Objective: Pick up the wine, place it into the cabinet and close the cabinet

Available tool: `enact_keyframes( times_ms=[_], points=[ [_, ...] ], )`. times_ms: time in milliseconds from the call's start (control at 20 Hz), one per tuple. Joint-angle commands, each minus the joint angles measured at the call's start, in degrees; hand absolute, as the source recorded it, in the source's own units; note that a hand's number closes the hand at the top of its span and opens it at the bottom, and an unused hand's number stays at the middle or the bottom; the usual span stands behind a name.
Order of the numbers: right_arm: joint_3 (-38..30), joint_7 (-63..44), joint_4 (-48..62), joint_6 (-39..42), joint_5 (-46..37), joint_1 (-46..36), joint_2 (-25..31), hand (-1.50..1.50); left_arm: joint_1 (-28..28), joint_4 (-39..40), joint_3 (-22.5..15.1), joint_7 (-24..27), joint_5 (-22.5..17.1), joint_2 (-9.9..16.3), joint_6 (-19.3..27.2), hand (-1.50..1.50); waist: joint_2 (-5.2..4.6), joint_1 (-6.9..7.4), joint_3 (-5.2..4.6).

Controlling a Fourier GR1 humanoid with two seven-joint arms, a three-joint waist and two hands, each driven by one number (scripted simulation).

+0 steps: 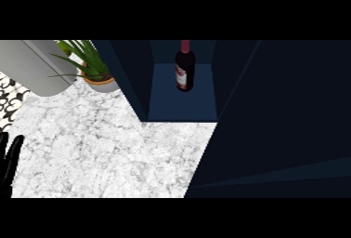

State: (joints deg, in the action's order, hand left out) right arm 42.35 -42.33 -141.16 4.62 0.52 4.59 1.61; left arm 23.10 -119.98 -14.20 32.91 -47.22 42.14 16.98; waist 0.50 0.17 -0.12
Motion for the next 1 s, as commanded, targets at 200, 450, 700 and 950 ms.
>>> enact_keyframes(
  times_ms=[200,450,700,950],
  points=[
    [13.4,-1.8,-2.1,-10.0,-4.9,-7.3,-1.4,1.50,2.0,3.8,6.8,0.1,-4.0,2.7,-8.7,-1.50,0.17,0.51,-0.13],
    [17.4,1.4,4.4,-16.9,-10.6,-13.8,-1.5,1.50,1.7,3.5,7.5,-1.9,-4.7,2.2,-9.0,-1.50,0.06,0.32,-0.10],
    [16.0,0.6,8.1,-23.6,-12.0,-21.8,-1.3,1.50,0.1,6.5,9.6,-2.7,-7.3,2.2,-14.1,-1.50,-0.16,0.62,-0.14],
    [13.9,-1.1,13.5,-28.6,-10.9,-30.6,-1.2,1.50,-0.6,4.0,8.7,-4.9,-7.7,1.4,-12.9,-1.50,-0.29,1.57,-0.14]
  ],
)
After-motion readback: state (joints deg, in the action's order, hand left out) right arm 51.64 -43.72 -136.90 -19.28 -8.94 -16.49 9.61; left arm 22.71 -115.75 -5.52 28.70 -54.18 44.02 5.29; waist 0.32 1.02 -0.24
